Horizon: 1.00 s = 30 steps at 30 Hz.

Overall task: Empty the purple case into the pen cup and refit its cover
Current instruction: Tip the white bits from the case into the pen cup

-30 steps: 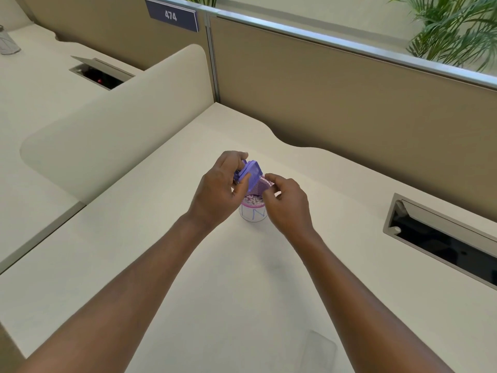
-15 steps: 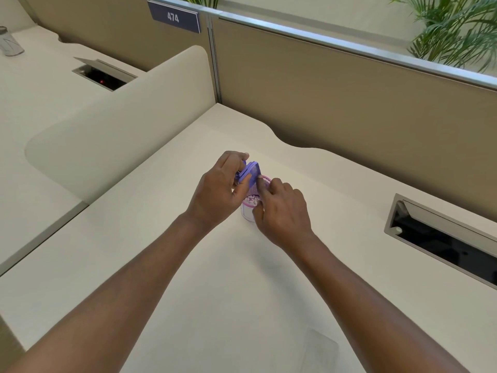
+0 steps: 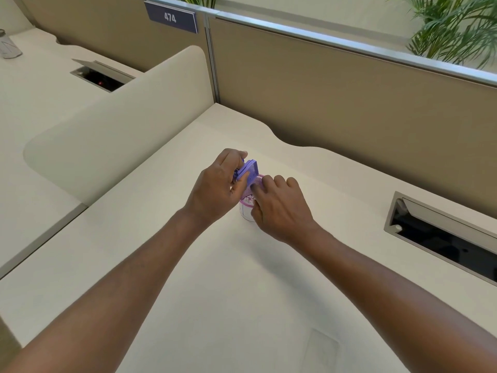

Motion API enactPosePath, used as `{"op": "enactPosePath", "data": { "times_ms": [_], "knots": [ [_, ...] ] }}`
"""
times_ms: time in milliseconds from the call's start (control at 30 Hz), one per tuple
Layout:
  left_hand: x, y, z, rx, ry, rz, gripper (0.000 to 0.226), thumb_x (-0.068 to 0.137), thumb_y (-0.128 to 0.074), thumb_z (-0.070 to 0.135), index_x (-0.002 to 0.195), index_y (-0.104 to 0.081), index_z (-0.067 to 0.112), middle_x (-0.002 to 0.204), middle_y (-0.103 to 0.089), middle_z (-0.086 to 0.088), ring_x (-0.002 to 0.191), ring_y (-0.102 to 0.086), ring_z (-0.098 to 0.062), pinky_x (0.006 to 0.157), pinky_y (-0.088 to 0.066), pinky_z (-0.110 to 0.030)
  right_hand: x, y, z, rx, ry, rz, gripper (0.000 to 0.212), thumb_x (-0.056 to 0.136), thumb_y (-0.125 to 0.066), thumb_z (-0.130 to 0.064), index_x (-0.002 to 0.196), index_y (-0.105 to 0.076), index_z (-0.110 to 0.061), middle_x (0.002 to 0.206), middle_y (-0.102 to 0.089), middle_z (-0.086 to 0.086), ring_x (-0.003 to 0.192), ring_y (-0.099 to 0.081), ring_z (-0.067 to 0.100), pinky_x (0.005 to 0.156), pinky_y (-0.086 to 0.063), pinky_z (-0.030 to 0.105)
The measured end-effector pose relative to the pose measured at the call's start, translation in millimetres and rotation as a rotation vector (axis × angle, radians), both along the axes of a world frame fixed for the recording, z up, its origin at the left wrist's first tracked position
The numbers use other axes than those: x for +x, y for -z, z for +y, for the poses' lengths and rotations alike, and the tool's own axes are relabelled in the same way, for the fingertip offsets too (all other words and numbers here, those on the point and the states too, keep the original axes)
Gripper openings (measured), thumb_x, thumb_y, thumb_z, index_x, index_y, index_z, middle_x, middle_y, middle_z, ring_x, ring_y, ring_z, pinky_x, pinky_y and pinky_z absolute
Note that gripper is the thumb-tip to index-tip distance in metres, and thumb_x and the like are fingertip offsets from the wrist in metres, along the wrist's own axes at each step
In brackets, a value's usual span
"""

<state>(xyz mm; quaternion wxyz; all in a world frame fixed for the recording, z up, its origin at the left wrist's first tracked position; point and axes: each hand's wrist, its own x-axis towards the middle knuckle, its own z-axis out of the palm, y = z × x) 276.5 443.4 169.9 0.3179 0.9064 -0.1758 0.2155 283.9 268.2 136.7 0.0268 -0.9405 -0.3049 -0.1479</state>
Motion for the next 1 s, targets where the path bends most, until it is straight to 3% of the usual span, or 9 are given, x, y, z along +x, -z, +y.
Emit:
{"op": "enactPosePath", "data": {
  "times_ms": [200, 333, 433, 767, 900, 1000],
  "knots": [
    [-1.3, 1.2, -2.2, 0.058, 0.023, -0.063, 0.013, 0.094, -0.066, 0.005, 0.101, -0.058, -0.003, 0.128, -0.064, -0.017, 0.088, -0.07, -0.032, 0.064, -0.062, -0.043, -1.2, 9.4, -9.4, 0.277, 0.096, 0.042, 0.006, 0.083, -0.069, -0.012, 0.083, -0.065, -0.007, 0.08, -0.058, 0.011, 0.065, -0.05, 0.031, 0.057, -0.034, 0.035],
    [-5.6, 8.5, -6.8, 0.282, 0.109, -0.105, 0.011, 0.09, -0.063, 0.002, 0.098, -0.062, -0.005, 0.135, -0.064, -0.02, 0.093, -0.072, -0.038, 0.06, -0.061, -0.043, -3.7, 11.3, -13.1, 0.519, 0.244, 0.179, 0.017, 0.085, -0.073, -0.027, 0.09, -0.066, -0.012, 0.088, -0.058, 0.005, 0.075, -0.053, 0.025, 0.058, -0.044, 0.034],
    [-10.1, 17.2, -10.5, 0.421, 0.172, -0.119, 0.017, 0.083, -0.071, -0.004, 0.099, -0.067, -0.003, 0.134, -0.066, -0.021, 0.084, -0.071, -0.038, 0.058, -0.059, -0.039, -8.1, 13.3, -15.5, 0.622, 0.322, 0.262, 0.012, 0.089, -0.067, -0.026, 0.097, -0.066, -0.016, 0.098, -0.059, 0.002, 0.085, -0.059, 0.024, 0.062, -0.051, 0.037],
    [-14.8, 30.2, -7.0, 0.519, 0.225, -0.157, 0.03, 0.072, -0.081, -0.005, 0.097, -0.066, 0.002, 0.124, -0.071, -0.02, 0.081, -0.067, -0.036, 0.058, -0.054, -0.035, -13.2, 23.3, -18.8, 0.553, 0.319, 0.373, 0.032, 0.093, -0.061, -0.031, 0.125, -0.06, -0.026, 0.113, -0.061, -0.001, 0.091, -0.064, 0.02, 0.07, -0.053, 0.034],
    [-14.7, 32.3, -6.2, 0.493, 0.224, -0.186, 0.036, 0.072, -0.08, -0.005, 0.099, -0.058, 0.005, 0.123, -0.071, -0.02, 0.075, -0.065, -0.035, 0.055, -0.052, -0.034, -13.4, 25.9, -17.9, 0.53, 0.311, 0.372, 0.032, 0.094, -0.061, -0.032, 0.126, -0.062, -0.026, 0.114, -0.063, -0.002, 0.094, -0.064, 0.021, 0.071, -0.052, 0.034],
    [-15.1, 33.1, -6.7, 0.484, 0.214, -0.189, 0.03, 0.072, -0.08, -0.006, 0.095, -0.063, 0.002, 0.123, -0.071, -0.021, 0.076, -0.067, -0.036, 0.056, -0.053, -0.034, -13.0, 25.9, -16.3, 0.533, 0.3, 0.365, 0.031, 0.095, -0.061, -0.031, 0.126, -0.062, -0.027, 0.118, -0.064, -0.003, 0.096, -0.064, 0.021, 0.072, -0.052, 0.034]
  ]
}}
